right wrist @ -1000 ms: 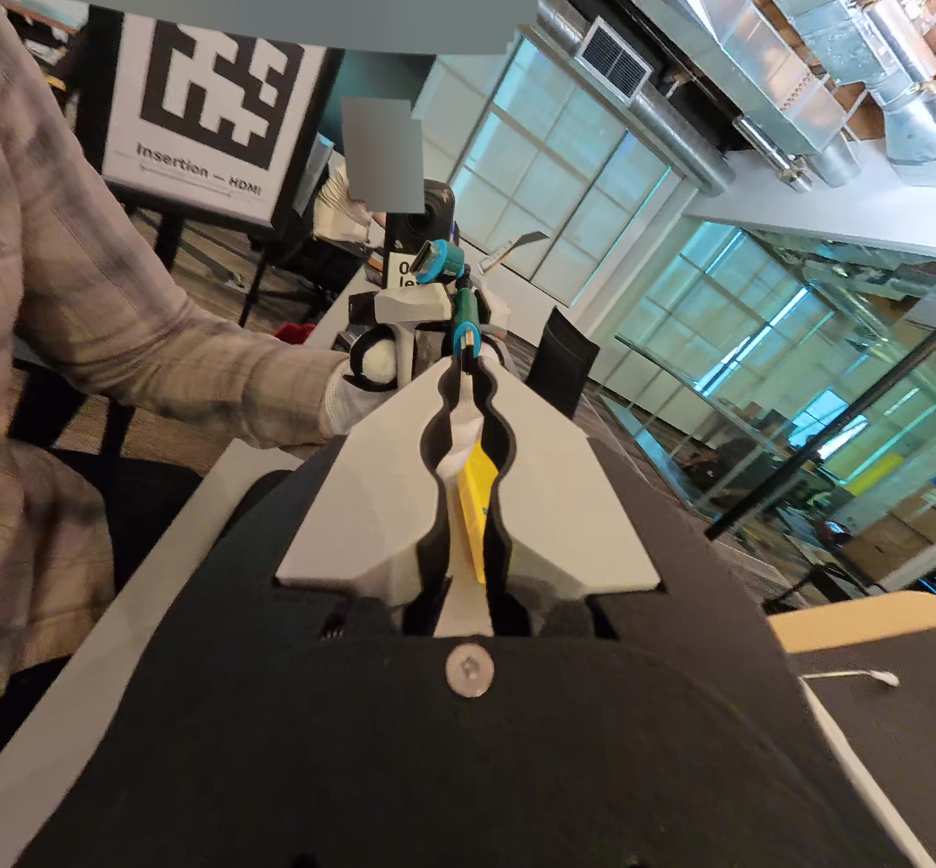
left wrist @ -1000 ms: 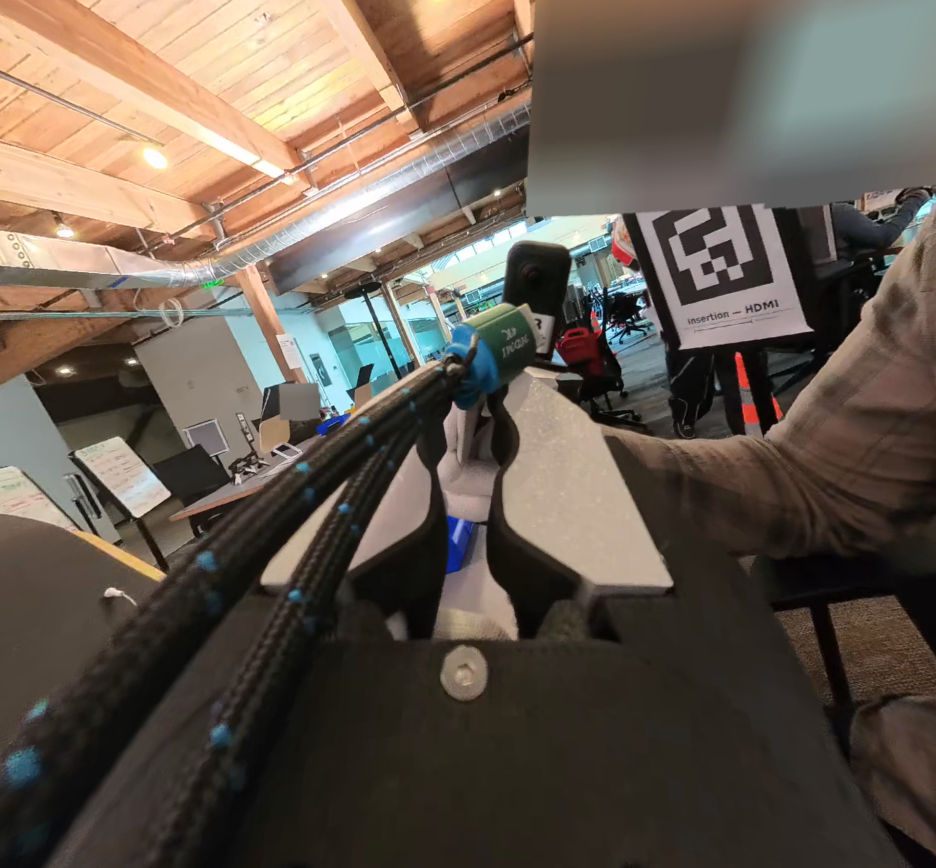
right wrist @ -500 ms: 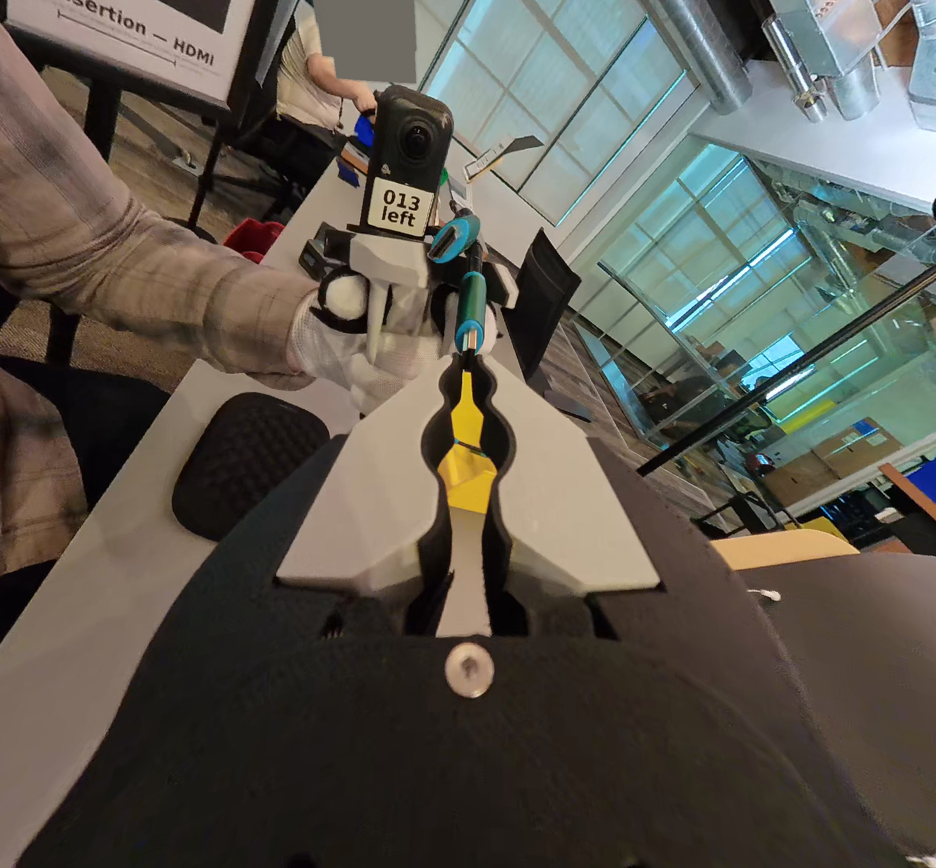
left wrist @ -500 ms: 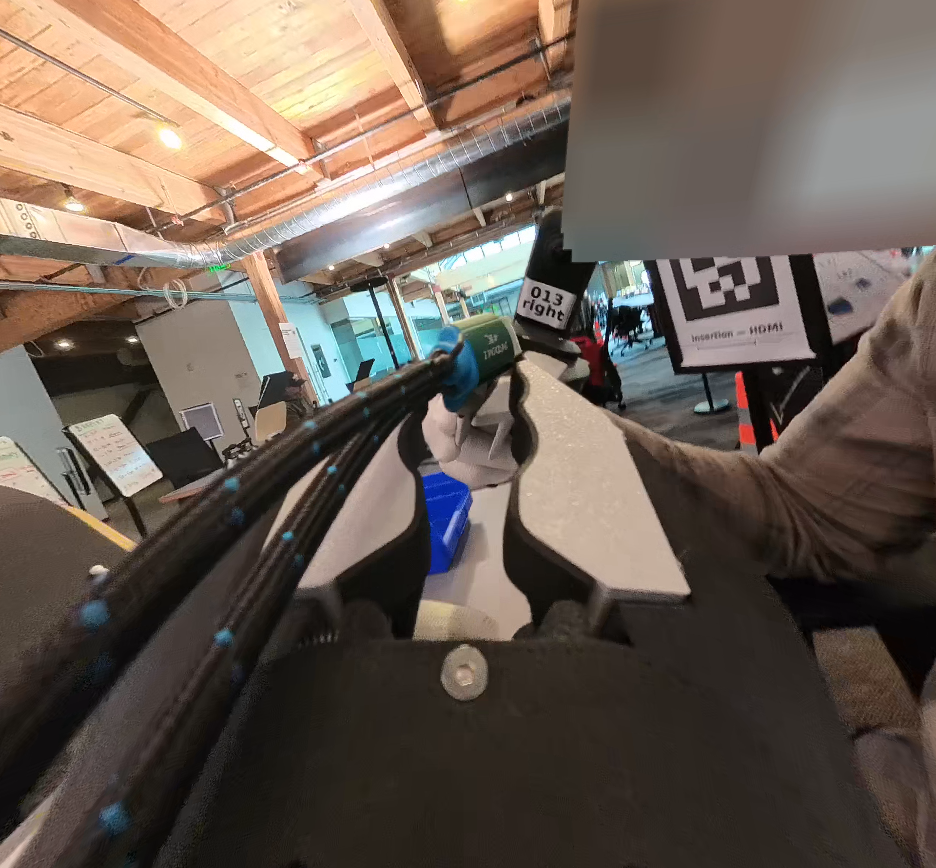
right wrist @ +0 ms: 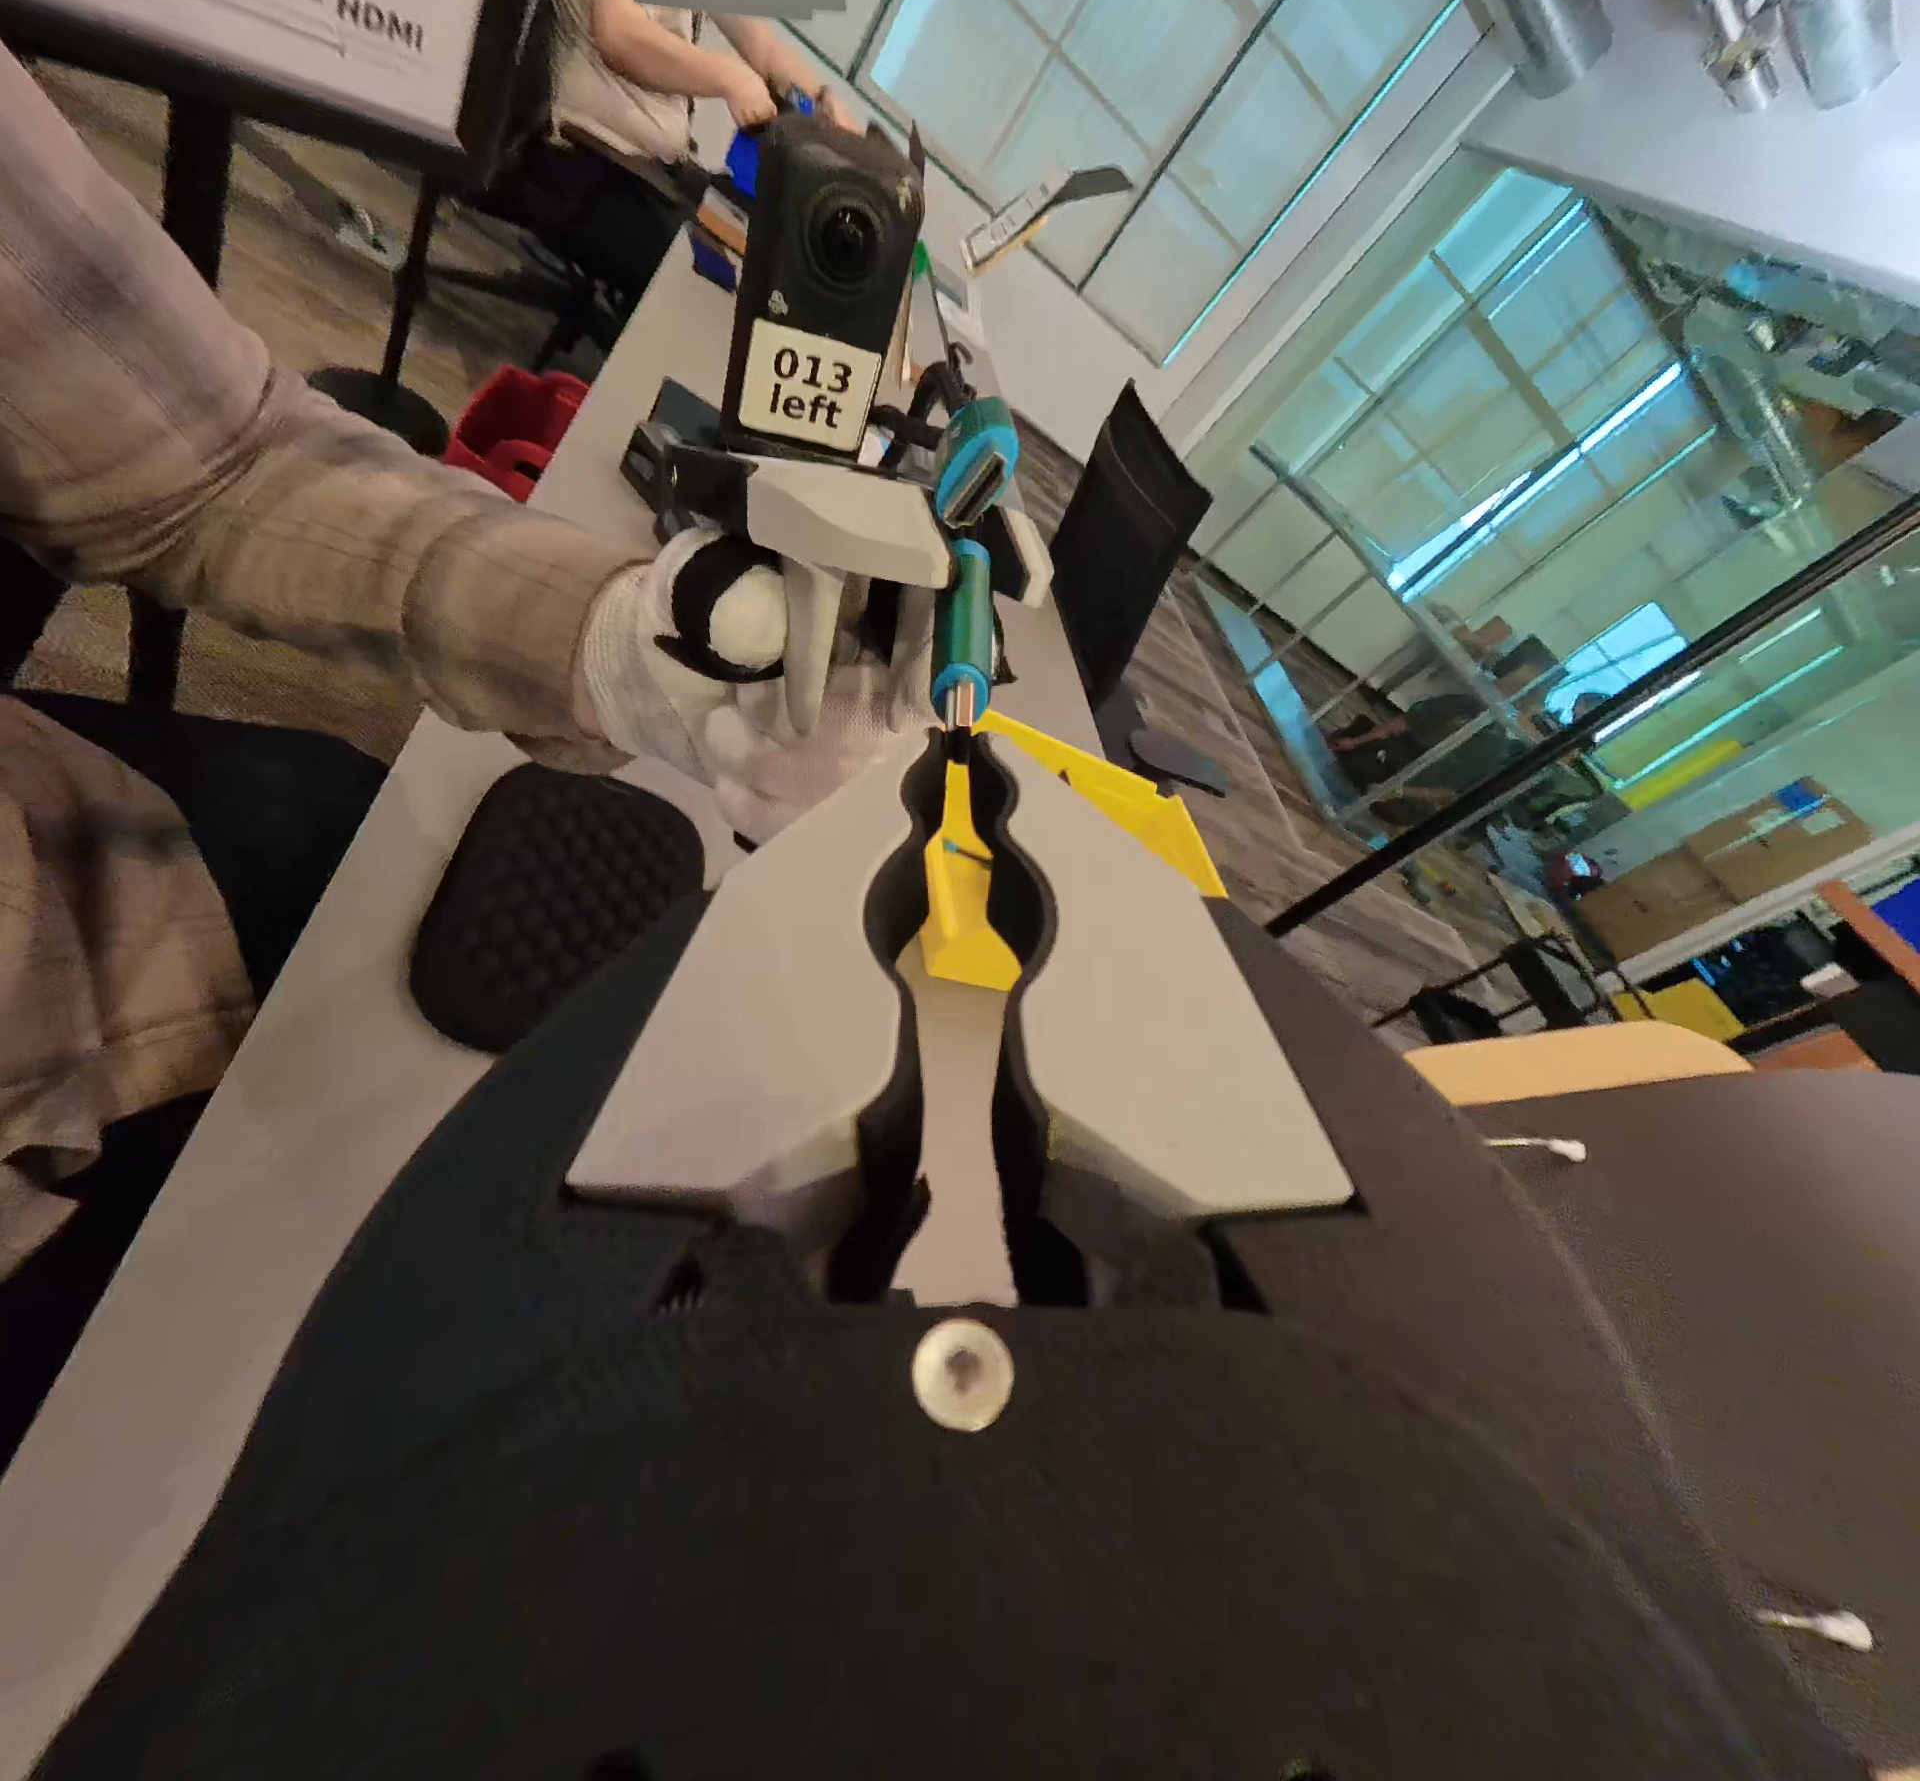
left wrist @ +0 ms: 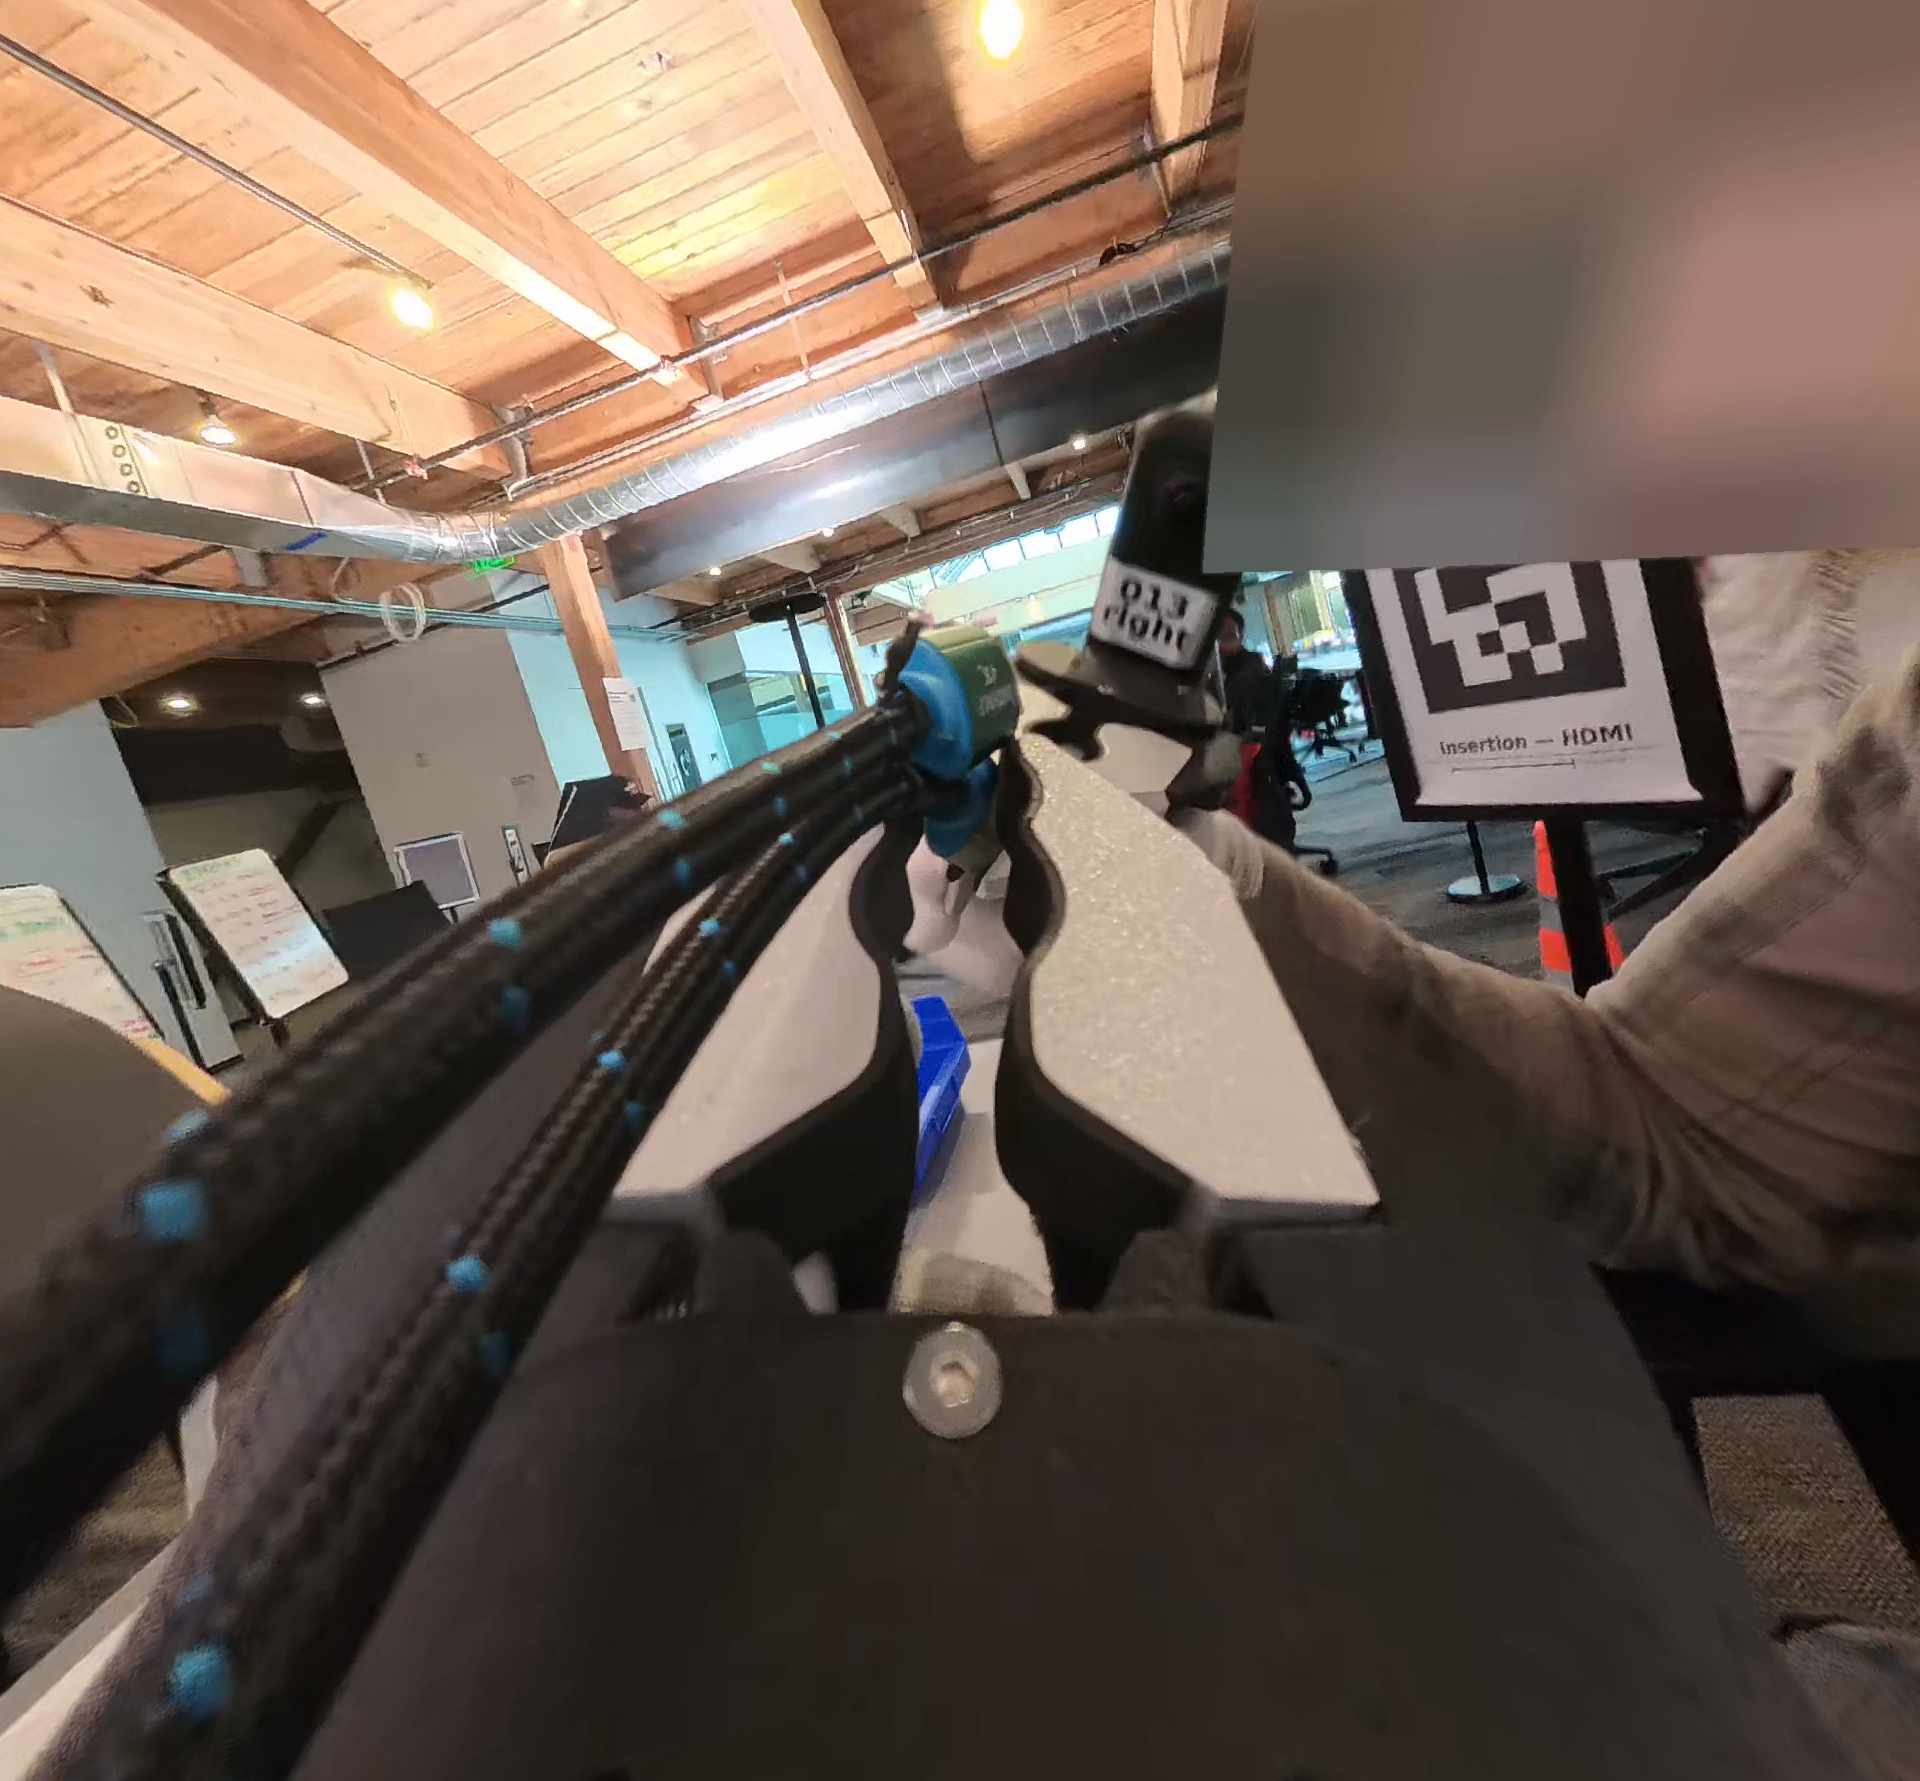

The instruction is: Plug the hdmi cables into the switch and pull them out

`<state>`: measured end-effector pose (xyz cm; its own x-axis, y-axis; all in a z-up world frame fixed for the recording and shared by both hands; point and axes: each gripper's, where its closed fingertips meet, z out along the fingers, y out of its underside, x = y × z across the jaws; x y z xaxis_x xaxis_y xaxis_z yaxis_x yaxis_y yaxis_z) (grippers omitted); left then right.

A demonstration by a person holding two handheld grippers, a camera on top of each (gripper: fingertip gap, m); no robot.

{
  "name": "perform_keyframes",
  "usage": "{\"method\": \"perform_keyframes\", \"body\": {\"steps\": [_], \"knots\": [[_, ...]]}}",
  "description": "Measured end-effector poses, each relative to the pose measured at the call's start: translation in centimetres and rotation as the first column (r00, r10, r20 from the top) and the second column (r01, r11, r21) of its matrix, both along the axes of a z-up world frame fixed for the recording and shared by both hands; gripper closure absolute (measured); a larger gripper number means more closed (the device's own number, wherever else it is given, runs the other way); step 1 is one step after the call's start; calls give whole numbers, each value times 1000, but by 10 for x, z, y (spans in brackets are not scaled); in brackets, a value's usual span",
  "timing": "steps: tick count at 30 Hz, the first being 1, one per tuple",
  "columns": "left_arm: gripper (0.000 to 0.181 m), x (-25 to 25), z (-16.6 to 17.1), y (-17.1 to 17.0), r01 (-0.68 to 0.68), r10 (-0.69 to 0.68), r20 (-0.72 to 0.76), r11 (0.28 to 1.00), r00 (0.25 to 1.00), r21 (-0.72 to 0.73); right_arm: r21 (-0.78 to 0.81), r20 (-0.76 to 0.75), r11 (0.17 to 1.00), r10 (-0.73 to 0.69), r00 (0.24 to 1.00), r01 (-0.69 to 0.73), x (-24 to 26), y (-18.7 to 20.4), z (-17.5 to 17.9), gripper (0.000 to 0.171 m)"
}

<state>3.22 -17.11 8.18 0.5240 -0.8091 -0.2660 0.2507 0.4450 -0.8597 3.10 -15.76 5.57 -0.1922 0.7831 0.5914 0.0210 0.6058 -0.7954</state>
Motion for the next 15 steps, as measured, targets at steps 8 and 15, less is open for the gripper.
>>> {"method": "perform_keyframes", "body": {"steps": [8,15], "knots": [[167,-1,-4,2,4,-4,-1,1000,1000,3,68,-27,996,-58,998,60,-14,-1,-1,163],[158,-9,-12,17,-58,56,-54,998,997,-31,84,31,984,-162,986,159,-18,13,-6,164]]}}
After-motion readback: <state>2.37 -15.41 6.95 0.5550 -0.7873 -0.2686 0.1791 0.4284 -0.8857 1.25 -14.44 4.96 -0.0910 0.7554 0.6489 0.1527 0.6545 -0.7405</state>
